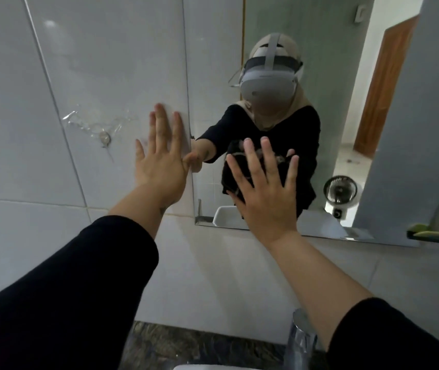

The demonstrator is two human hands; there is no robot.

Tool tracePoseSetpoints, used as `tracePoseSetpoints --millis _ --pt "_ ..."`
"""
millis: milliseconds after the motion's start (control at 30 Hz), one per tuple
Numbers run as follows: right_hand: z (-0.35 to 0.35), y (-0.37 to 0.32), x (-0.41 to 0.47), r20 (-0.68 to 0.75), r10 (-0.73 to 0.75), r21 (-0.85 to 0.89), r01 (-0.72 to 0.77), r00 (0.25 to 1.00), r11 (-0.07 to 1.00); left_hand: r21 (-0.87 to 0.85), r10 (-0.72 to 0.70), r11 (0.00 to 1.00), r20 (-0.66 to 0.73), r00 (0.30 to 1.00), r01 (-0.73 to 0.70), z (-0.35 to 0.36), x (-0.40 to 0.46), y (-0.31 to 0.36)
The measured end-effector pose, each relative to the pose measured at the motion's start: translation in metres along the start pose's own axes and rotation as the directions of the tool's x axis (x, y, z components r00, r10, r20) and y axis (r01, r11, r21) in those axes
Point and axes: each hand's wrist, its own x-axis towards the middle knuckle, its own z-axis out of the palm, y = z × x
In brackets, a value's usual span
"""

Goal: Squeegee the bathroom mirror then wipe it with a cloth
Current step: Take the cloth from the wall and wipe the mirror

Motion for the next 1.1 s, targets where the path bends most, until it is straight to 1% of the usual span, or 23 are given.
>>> tracePoseSetpoints --millis 133,233,367,467,567,633,700,767,833,900,1033,1100 --pt "0.014 -0.043 -0.006 0.023 -0.058 0.029 0.058 0.998 0.998 -0.022 0.049 0.998 -0.067 0.997 -0.050 0.008 0.000 -0.007" --pt "0.024 -0.062 -0.020 0.064 -0.164 0.025 0.162 0.984 0.986 -0.038 0.057 0.997 -0.099 0.993 -0.061 0.012 0.002 -0.010" --pt "0.028 -0.056 -0.033 0.097 -0.330 0.022 0.329 0.939 0.944 -0.030 0.056 0.998 -0.134 0.989 -0.060 0.016 0.002 -0.011" --pt "0.024 -0.040 -0.040 0.129 -0.389 0.032 0.388 0.912 0.921 -0.046 0.018 0.999 -0.163 0.986 -0.025 0.017 -0.003 -0.006" --pt "0.016 -0.020 -0.050 0.160 -0.362 0.034 0.362 0.918 0.932 -0.130 -0.103 0.988 -0.140 0.985 0.085 0.023 -0.021 0.006" --pt "0.012 -0.003 -0.059 0.171 -0.342 0.031 0.341 0.924 0.939 -0.138 -0.107 0.986 -0.127 0.986 0.089 0.032 -0.042 0.016" --pt "0.009 0.018 -0.068 0.169 -0.326 0.021 0.327 0.930 0.945 -0.131 -0.056 0.991 -0.131 0.990 0.039 0.042 -0.065 0.028" --pt "0.006 0.041 -0.079 0.157 -0.306 -0.013 0.312 0.939 0.950 -0.079 0.038 0.996 -0.121 0.992 -0.048 0.052 -0.084 0.043" --pt "0.001 0.062 -0.091 0.147 -0.284 -0.055 0.295 0.947 0.954 -0.044 0.129 0.990 -0.081 0.988 -0.133 0.061 -0.098 0.060" --pt "-0.002 0.083 -0.103 0.153 -0.259 -0.075 0.272 0.954 0.959 -0.061 0.180 0.981 -0.043 0.983 -0.182 0.067 -0.107 0.078" --pt "-0.010 0.128 -0.127 0.198 -0.212 -0.079 0.232 0.957 0.970 -0.109 0.254 0.961 -0.021 0.967 -0.255 0.070 -0.119 0.117" --pt "-0.017 0.149 -0.138 0.222 -0.190 -0.081 0.212 0.956 0.974 -0.143 0.286 0.949 0.013 0.958 -0.281 0.070 -0.121 0.136"
